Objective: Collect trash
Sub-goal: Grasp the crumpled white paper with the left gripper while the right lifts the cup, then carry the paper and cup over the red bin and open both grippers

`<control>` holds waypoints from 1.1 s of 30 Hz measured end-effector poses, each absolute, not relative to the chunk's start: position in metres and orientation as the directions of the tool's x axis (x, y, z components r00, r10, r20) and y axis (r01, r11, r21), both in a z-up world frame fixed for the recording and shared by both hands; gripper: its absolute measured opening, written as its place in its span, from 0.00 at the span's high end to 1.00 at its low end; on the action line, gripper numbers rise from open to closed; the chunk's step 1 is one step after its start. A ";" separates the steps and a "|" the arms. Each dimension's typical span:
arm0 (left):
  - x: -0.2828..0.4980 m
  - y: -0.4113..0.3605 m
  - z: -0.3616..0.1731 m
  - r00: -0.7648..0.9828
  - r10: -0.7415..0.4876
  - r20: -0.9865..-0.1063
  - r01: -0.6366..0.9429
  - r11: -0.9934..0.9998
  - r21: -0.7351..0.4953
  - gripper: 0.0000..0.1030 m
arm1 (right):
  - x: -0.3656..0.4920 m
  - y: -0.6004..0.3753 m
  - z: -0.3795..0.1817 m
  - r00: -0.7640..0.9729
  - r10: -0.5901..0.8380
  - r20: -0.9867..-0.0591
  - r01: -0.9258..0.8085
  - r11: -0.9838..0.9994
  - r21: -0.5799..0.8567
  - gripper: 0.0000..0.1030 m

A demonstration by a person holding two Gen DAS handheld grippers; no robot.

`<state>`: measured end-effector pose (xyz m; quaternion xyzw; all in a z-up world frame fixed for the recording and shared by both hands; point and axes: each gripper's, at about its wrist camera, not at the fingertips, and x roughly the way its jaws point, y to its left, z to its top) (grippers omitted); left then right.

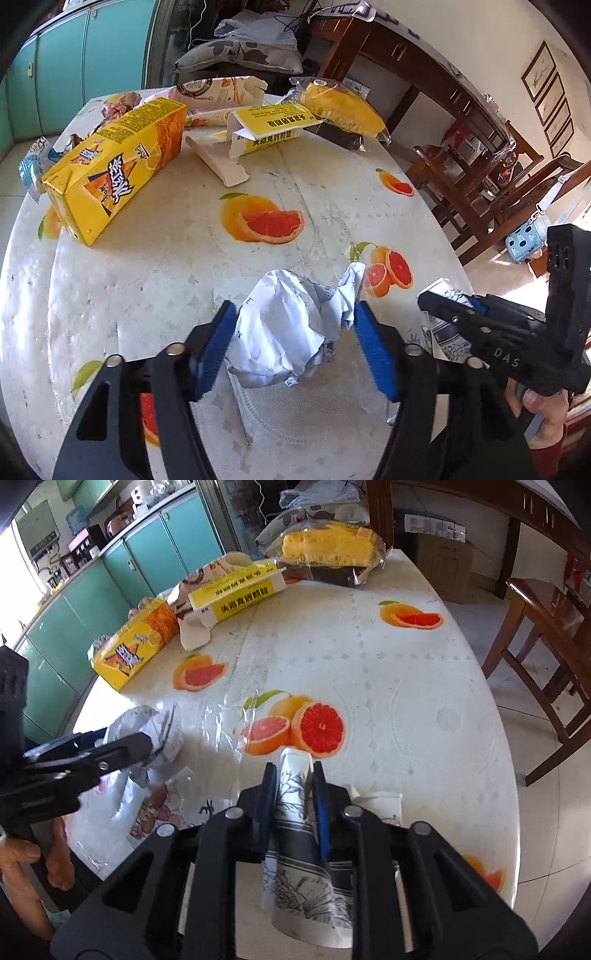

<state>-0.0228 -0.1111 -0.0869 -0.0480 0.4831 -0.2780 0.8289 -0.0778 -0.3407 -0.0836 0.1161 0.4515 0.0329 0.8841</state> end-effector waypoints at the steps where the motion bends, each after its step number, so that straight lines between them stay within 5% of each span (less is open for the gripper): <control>1: -0.021 -0.112 -0.089 0.378 -0.509 -0.773 0.415 0.840 -0.350 0.47 | -0.078 -0.343 -0.079 0.601 0.160 -0.783 0.046 0.971 0.234 0.81; 7: -0.019 -0.105 -0.084 0.397 -0.534 -0.746 0.418 0.829 -0.371 0.60 | -0.080 -0.344 -0.054 0.656 0.154 -0.739 0.026 0.974 0.226 0.81; 18: -0.018 -0.035 -0.052 0.556 -0.427 -0.713 0.345 0.899 -0.270 0.60 | -0.059 -0.277 -0.008 0.706 0.191 -0.682 -0.105 0.980 0.166 0.81; 33: -0.007 0.135 -0.048 0.662 -0.260 -0.703 0.079 0.957 -0.280 0.58 | 0.007 -0.105 0.004 0.601 0.436 -0.670 -0.400 0.890 0.220 0.81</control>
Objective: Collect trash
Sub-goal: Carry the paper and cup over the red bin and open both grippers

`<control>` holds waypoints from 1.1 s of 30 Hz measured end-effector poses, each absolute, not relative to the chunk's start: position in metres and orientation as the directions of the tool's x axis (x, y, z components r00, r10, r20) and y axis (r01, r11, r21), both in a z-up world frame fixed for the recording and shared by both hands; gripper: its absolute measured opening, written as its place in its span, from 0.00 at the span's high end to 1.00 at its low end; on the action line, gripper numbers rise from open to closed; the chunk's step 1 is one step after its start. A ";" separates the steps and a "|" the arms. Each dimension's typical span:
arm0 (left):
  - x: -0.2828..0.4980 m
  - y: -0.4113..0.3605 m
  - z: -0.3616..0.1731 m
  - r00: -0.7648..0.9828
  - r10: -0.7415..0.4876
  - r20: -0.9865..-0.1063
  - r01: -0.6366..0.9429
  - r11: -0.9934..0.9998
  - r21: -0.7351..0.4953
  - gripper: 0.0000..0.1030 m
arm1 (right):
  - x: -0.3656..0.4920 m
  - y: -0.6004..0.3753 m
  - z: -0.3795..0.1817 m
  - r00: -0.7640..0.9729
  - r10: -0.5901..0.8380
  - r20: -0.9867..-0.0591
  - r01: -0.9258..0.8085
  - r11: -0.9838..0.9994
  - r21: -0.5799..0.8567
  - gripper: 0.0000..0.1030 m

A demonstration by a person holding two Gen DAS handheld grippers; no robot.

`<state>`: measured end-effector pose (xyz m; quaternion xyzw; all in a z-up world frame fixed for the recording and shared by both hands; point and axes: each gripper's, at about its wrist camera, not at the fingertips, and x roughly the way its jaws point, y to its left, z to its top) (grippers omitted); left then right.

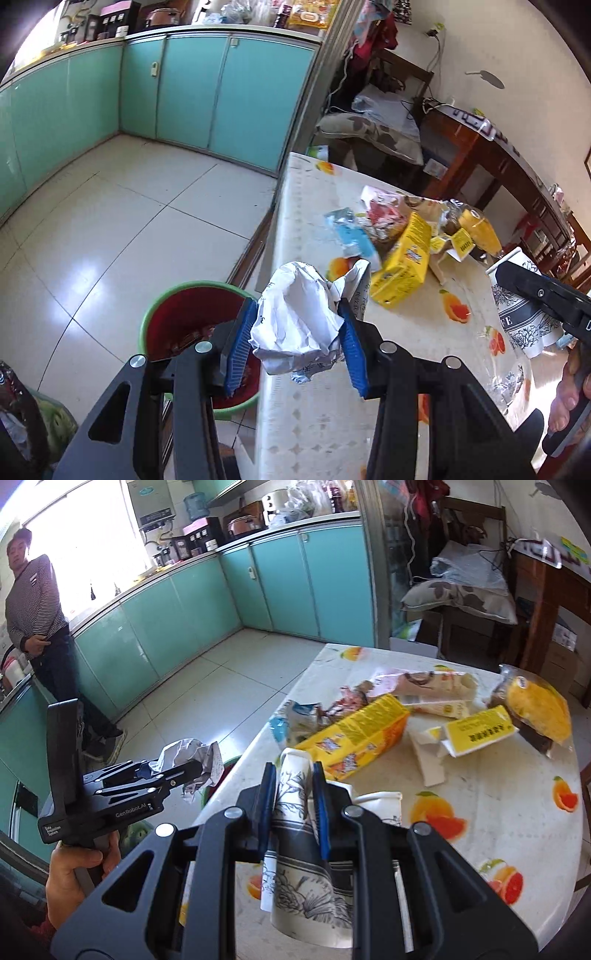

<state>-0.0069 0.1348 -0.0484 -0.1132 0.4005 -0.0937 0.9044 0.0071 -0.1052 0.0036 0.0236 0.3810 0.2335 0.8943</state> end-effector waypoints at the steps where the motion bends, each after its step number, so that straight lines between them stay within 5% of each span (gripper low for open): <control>1: -0.006 0.144 -0.050 0.662 -0.248 -0.708 0.062 0.959 -0.277 0.58 | 0.010 -0.095 0.003 0.589 0.444 -0.675 -0.414 0.883 0.221 0.81; 14: 0.006 0.208 -0.089 0.609 -0.131 -0.782 -0.065 0.975 -0.214 0.57 | 0.071 0.000 -0.023 0.407 0.594 -0.694 -0.475 0.786 0.396 0.80; 31: 0.033 0.220 -0.127 0.545 -0.137 -0.827 -0.090 0.971 -0.220 0.56 | 0.111 0.054 -0.040 0.375 0.579 -0.724 -0.445 0.798 0.407 0.80; 33: 0.037 0.220 -0.129 0.549 -0.126 -0.826 -0.104 0.970 -0.218 0.48 | 0.112 0.054 -0.040 0.391 0.576 -0.718 -0.433 0.803 0.408 0.71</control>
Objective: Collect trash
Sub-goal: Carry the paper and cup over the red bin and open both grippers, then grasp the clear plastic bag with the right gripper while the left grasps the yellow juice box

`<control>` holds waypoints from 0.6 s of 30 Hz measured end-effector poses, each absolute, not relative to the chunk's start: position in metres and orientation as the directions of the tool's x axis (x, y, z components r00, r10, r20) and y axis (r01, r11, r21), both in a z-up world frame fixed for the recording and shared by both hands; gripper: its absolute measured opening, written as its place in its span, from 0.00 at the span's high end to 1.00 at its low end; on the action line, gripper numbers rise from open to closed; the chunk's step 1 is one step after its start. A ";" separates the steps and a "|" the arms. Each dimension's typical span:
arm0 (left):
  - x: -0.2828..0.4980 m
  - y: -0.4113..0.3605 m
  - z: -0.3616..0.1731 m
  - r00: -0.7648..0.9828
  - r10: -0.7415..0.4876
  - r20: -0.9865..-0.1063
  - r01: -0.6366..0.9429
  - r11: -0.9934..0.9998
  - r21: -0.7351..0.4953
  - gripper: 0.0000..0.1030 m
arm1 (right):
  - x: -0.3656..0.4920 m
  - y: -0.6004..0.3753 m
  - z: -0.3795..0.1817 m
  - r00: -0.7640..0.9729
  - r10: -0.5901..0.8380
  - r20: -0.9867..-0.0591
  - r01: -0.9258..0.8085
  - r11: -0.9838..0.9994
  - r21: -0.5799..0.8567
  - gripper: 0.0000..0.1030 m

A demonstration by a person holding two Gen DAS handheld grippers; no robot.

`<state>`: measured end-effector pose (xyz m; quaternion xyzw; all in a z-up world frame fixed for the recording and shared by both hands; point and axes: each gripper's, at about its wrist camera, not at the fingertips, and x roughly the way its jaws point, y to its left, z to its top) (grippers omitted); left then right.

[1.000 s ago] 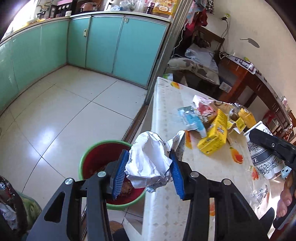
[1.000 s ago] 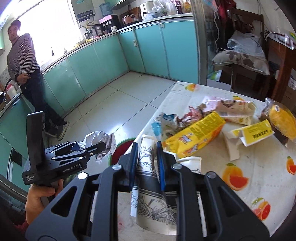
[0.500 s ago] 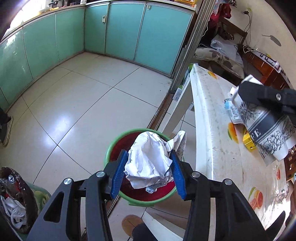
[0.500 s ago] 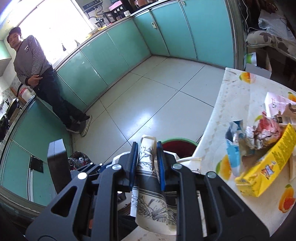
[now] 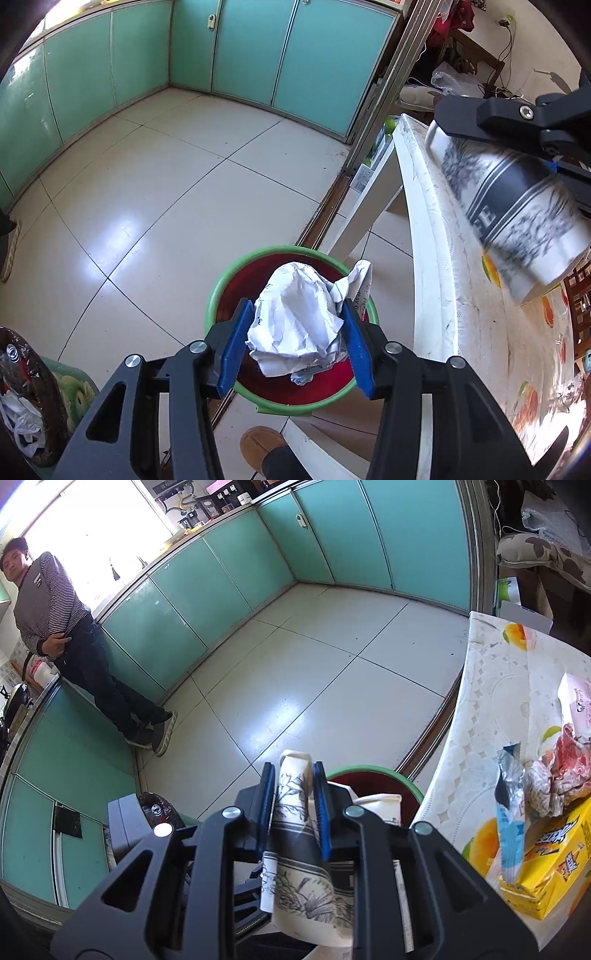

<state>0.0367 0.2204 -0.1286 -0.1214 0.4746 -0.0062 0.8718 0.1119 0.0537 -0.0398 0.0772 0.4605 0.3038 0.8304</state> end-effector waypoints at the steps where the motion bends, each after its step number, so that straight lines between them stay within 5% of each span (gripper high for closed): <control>1: 0.038 0.222 -0.129 0.551 -0.118 -0.826 -0.115 0.970 -0.216 0.46 | 0.110 0.053 -0.039 0.403 0.573 -0.714 -0.428 0.807 0.406 0.57; 2: 0.039 0.223 -0.131 0.551 -0.117 -0.826 -0.121 0.968 -0.218 0.44 | 0.110 0.052 -0.038 0.416 0.568 -0.710 -0.423 0.812 0.401 0.48; 7: 0.039 0.228 -0.130 0.567 -0.114 -0.816 -0.150 0.960 -0.238 0.27 | 0.105 0.039 -0.023 0.458 0.570 -0.682 -0.429 0.814 0.392 0.46; 13: 0.033 0.215 -0.112 0.592 -0.121 -0.797 -0.126 0.963 -0.239 0.26 | 0.066 -0.015 0.010 0.491 0.587 -0.644 -0.465 0.802 0.376 0.39; 18: 0.014 0.179 -0.083 0.631 -0.140 -0.763 -0.032 0.978 -0.206 0.23 | 0.002 -0.105 0.034 0.596 0.466 -0.654 -0.426 0.874 0.234 0.34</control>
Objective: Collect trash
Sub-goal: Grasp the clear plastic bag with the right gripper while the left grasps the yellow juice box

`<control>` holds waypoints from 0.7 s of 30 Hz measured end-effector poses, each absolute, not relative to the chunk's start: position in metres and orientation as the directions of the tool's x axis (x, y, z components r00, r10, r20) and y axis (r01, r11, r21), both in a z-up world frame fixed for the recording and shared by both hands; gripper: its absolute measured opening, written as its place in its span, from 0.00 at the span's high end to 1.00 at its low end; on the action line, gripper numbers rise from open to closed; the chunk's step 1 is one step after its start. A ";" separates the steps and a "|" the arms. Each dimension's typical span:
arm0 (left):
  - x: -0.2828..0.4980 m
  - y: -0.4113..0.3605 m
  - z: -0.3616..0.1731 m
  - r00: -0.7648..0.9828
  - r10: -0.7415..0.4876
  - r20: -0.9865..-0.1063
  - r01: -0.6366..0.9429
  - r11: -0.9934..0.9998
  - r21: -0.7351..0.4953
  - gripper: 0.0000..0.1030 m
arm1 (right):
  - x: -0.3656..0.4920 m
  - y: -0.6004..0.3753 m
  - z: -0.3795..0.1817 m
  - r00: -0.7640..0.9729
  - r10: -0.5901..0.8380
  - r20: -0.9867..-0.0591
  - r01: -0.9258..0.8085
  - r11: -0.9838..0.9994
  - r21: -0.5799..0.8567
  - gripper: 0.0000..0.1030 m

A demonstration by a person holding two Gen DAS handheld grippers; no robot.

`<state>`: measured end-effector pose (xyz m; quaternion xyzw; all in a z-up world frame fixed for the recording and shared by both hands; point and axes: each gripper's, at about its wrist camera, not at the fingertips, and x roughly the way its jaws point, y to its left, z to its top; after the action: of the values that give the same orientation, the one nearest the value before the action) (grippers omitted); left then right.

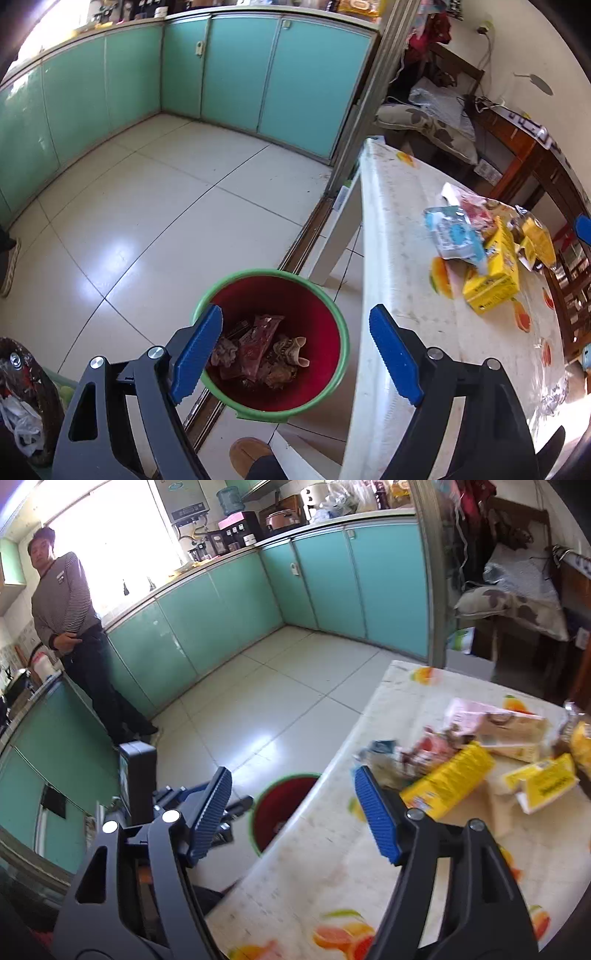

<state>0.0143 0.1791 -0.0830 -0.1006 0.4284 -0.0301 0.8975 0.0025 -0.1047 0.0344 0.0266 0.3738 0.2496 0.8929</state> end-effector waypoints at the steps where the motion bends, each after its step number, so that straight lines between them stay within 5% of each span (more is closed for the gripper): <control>1: 0.011 0.168 -0.078 0.636 -0.144 -0.758 -0.016 0.980 -0.200 0.23 | -0.010 -0.125 0.033 0.616 0.438 -0.655 -0.393 0.891 0.227 0.34; 5: 0.002 0.123 -0.063 0.646 -0.231 -0.727 0.059 0.965 -0.254 0.22 | -0.051 -0.196 0.002 0.631 0.258 -0.732 -0.227 0.963 0.143 0.31; 7: -0.004 0.096 -0.058 0.650 -0.266 -0.712 0.113 0.960 -0.256 0.13 | -0.069 -0.233 -0.023 0.606 0.158 -0.780 -0.109 0.987 0.116 0.31; 17: -0.002 0.001 -0.051 0.635 -0.286 -0.718 0.212 0.958 -0.194 0.13 | -0.104 -0.264 -0.089 0.533 0.207 -0.820 -0.054 0.976 0.211 0.32; 21: 0.001 -0.013 -0.047 0.645 -0.266 -0.716 0.228 0.962 -0.152 0.13 | -0.102 -0.263 -0.093 0.533 0.247 -0.809 -0.092 0.968 0.235 0.44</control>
<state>0.0014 -0.0129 -0.0467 -0.0240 0.3984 -0.1362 0.9067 -0.1017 -0.2626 -0.0935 0.0817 0.4735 0.0974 0.8716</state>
